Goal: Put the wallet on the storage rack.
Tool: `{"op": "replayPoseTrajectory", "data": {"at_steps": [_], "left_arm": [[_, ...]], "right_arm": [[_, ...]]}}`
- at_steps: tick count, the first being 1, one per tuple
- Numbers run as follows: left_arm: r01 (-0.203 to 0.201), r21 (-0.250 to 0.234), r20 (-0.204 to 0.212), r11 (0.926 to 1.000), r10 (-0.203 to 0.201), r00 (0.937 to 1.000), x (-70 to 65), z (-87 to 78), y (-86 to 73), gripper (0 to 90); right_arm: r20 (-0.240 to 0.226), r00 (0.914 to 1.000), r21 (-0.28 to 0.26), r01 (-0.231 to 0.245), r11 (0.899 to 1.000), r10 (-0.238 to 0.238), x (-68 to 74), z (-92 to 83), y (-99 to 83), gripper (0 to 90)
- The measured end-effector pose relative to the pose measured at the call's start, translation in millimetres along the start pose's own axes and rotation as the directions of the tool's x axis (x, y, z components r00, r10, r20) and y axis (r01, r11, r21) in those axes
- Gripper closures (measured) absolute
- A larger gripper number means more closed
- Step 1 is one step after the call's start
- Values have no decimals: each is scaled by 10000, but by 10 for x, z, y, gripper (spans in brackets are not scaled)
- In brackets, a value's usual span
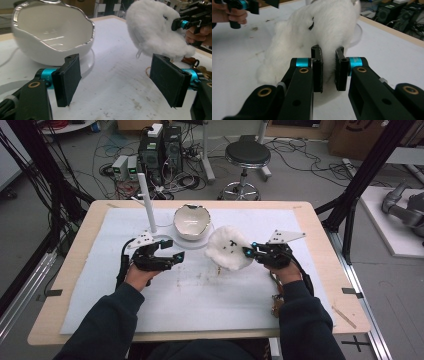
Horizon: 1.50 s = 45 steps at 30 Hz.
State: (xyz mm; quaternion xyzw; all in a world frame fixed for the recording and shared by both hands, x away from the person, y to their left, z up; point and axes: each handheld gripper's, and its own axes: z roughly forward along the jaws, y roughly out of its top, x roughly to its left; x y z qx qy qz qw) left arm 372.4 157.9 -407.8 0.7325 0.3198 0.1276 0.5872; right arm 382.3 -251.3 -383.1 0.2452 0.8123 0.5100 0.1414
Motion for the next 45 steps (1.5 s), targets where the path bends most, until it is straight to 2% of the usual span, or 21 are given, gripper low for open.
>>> {"op": "replayPoseTrajectory", "data": {"at_steps": [5,6,11,12,15,16,20,24,26,28,31,32,33,34,36,38,40,42,44,45], "left_arm": [[178,123,252,9998,-181,9995,-37,60,-8,240],[221,113,303,9997,-225,9993,-46,82,-11,240],[265,219,634,9994,-279,9976,-82,145,-25,228],[259,269,696,9993,-277,9972,-95,163,-29,228],[284,362,863,9989,-314,9958,-111,187,-36,228],[322,486,1081,9983,-373,9934,-107,188,-40,249],[141,663,1420,9977,-234,9896,-110,182,-44,461],[167,945,1518,9954,-310,9879,-120,195,-55,523],[126,988,1583,9950,-282,9870,-125,191,-54,610],[-63,989,1559,9951,-93,9877,-146,172,-41,696],[-240,803,1547,9965,113,9879,-162,151,-27,747],[-295,658,1508,9974,193,9884,-165,138,-17,754],[-295,658,1508,9974,193,9884,-165,138,-17,759],[-400,352,1295,9986,352,9910,-163,102,5,763],[-260,-72,1136,9996,267,9932,-144,59,26,766],[-160,-502,1026,9986,211,9945,-129,18,43,766],[-221,-666,871,9975,279,9958,-133,5,45,766],[-144,-773,865,9969,211,9960,-133,10,40,766],[-283,-752,791,9968,343,9963,-149,18,36,766],[-283,-752,791,9968,343,9963,-149,18,36,766]], "right_arm": [[-306,9991,52,292,9996,-291,104,141,44,810],[-489,9980,36,409,9992,-407,155,204,63,810],[-790,9950,17,607,9982,-604,251,296,105,809],[-957,9924,-101,766,9970,-772,290,338,124,810],[-1197,9888,-132,878,9960,-888,335,374,139,810],[-1269,9876,-153,916,9957,-928,347,386,141,810],[-1402,9854,-154,957,9953,-969,375,415,149,809],[-1395,9856,-128,950,9954,-959,368,420,147,810],[-1397,9856,-130,940,9955,-949,368,420,147,810],[-1366,9862,-137,925,9956,-935,363,422,145,810],[-1329,9875,-116,834,9964,-842,355,432,139,795],[-1223,9902,-84,674,9977,-679,347,435,135,746],[-1077,9936,-88,328,9994,-336,328,438,128,680],[-999,9949,-77,-154,9999,145,297,440,119,603],[-985,9902,15,-995,9950,992,214,442,89,473],[-1226,9759,266,-1786,9836,1805,144,456,48,406],[-1633,9542,546,-2449,9680,2506,109,490,12,397],[-2106,9385,866,-2611,9614,2738,120,550,-14,409],[-2487,9292,1195,-2506,9607,2733,157,620,-31,451],[-2487,9292,1195,-2506,9607,2733,157,620,-31,451]]}}
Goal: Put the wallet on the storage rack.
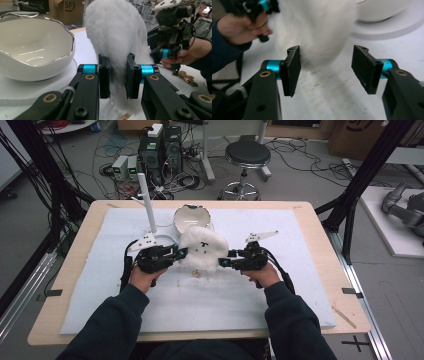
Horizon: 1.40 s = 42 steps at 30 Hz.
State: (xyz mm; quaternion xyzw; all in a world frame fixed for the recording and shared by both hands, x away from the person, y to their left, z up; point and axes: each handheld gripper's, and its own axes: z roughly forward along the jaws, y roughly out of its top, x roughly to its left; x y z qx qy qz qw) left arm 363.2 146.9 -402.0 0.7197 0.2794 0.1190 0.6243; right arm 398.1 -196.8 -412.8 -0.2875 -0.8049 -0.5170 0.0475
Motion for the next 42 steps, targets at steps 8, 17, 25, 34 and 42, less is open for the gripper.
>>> {"op": "replayPoseTrajectory", "data": {"at_steps": [8,17,25,34,42], "left_arm": [[22,1502,415,9887,-85,9991,-19,126,-94,739],[-33,1275,-345,9918,78,9994,35,72,-36,432],[-194,1224,528,9923,130,9985,7,77,-41,686],[133,-119,801,9998,-123,9967,19,-34,29,764],[52,378,832,9993,-84,9965,5,21,-12,754]], "right_arm": [[689,9922,-567,1077,9926,-1038,80,-123,58,759],[1696,9488,5,2702,9628,-2664,160,-233,90,778],[750,9524,-111,2972,9548,-2956,253,-163,121,776],[721,9883,-258,1364,9903,-1343,104,-83,76,442],[326,9949,-849,982,9915,-957,89,-100,82,730]]}}
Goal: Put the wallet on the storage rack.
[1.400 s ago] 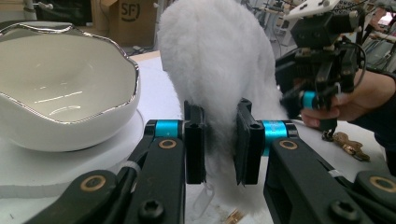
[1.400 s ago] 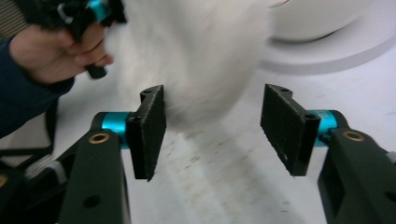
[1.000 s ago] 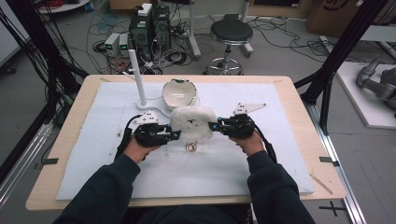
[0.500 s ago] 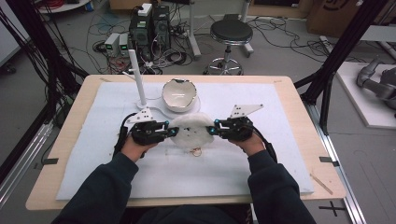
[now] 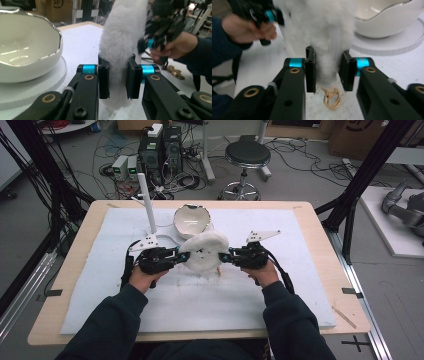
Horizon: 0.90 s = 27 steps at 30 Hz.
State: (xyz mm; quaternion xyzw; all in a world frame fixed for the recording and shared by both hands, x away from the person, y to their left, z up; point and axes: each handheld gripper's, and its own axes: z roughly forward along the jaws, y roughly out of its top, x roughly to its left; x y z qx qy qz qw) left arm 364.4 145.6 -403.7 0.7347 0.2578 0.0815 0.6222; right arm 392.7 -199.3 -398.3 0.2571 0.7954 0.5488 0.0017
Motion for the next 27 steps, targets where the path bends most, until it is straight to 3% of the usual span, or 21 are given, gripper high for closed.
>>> {"op": "replayPoseTrajectory", "data": {"at_steps": [7,8,9,11,15,16,17,18,19,20,21,22,24,27], "left_arm": [[118,788,-317,9968,-93,9995,11,53,-41,733],[203,876,-418,9959,-167,9990,17,59,-46,711],[216,1102,-852,9937,-122,9963,36,60,-52,612],[209,1129,-1059,9934,-89,9943,52,49,-52,562],[337,744,-1713,9967,-206,9850,142,-78,-33,430],[312,618,-1866,9976,-192,9823,166,-121,-30,430],[238,485,-2255,9985,-122,9742,221,-220,-21,383],[238,485,-2255,9985,-122,9742,221,-220,-21,364],[280,239,-2589,9993,-208,9657,288,-329,-16,349],[280,239,-2589,9993,-208,9657,288,-329,-16,326],[286,47,-2928,9996,-259,9558,350,-441,-15,307],[286,47,-2928,9996,-259,9558,350,-441,-15,292],[188,-19,-3242,9998,-184,9458,409,-560,-18,270],[167,-288,-3672,9994,-261,9298,524,-770,-42,237]], "right_arm": [[243,9989,-243,405,9989,-399,35,-36,25,765],[328,9977,-269,601,9978,-592,54,-36,32,774],[682,9928,-272,1007,9945,-987,87,-40,49,781],[907,9898,-218,1122,9934,-1098,101,-44,60,783],[1718,9739,-351,1566,9870,-1483,106,-116,133,784],[1718,9739,-351,1566,9870,-1483,106,-116,133,784],[2071,9616,-344,1913,9809,-1802,127,-151,178,784],[2139,9592,-355,1968,9798,-1849,133,-164,208,783],[2228,9545,-393,2122,9764,-1984,136,-171,240,783],[2228,9545,-393,2122,9764,-1984,136,-171,240,783],[2387,9486,-469,2248,9733,-2076,138,-176,322,784],[2387,9486,-469,2248,9733,-2076,138,-176,322,784],[2461,9462,-589,2309,9712,-2101,122,-163,415,783],[2729,9318,-484,2615,9640,-2391,81,-109,643,783]]}}
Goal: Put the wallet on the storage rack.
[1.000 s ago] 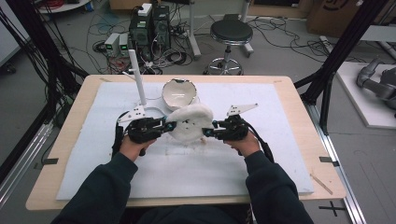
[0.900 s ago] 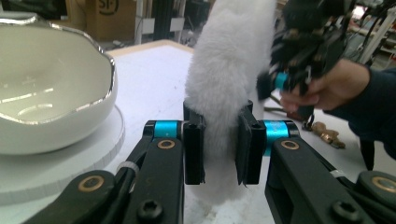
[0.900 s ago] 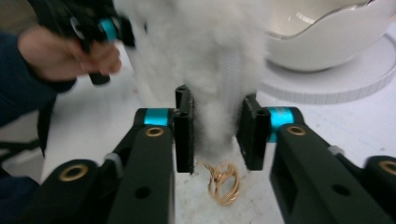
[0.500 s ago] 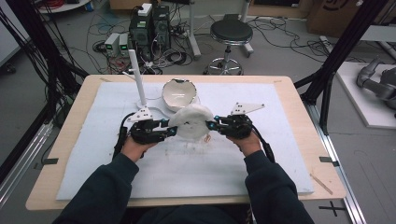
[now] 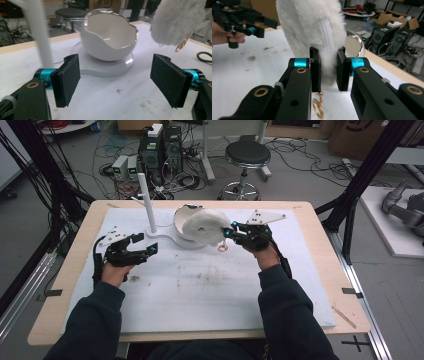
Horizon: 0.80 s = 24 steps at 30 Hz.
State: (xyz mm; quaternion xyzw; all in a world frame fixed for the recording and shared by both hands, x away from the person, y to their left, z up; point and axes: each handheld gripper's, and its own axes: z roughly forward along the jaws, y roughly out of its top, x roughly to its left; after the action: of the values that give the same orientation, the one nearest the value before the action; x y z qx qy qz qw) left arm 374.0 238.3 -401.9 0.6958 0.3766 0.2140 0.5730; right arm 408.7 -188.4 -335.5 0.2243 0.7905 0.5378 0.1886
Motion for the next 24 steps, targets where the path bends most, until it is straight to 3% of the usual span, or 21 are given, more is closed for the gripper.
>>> {"op": "replayPoseTrajectory", "data": {"at_steps": [9,17,24], "left_arm": [[438,94,-467,9990,-434,9980,128,-69,-65,238],[479,136,-401,9988,-473,9981,132,-63,-76,239],[605,144,-395,9981,-599,9974,143,-64,-90,240]], "right_arm": [[289,9990,134,324,9994,-327,-188,279,362,783],[570,9946,679,824,9943,-863,-306,689,601,783],[691,9882,845,1306,9878,-1366,-346,921,713,783]]}}
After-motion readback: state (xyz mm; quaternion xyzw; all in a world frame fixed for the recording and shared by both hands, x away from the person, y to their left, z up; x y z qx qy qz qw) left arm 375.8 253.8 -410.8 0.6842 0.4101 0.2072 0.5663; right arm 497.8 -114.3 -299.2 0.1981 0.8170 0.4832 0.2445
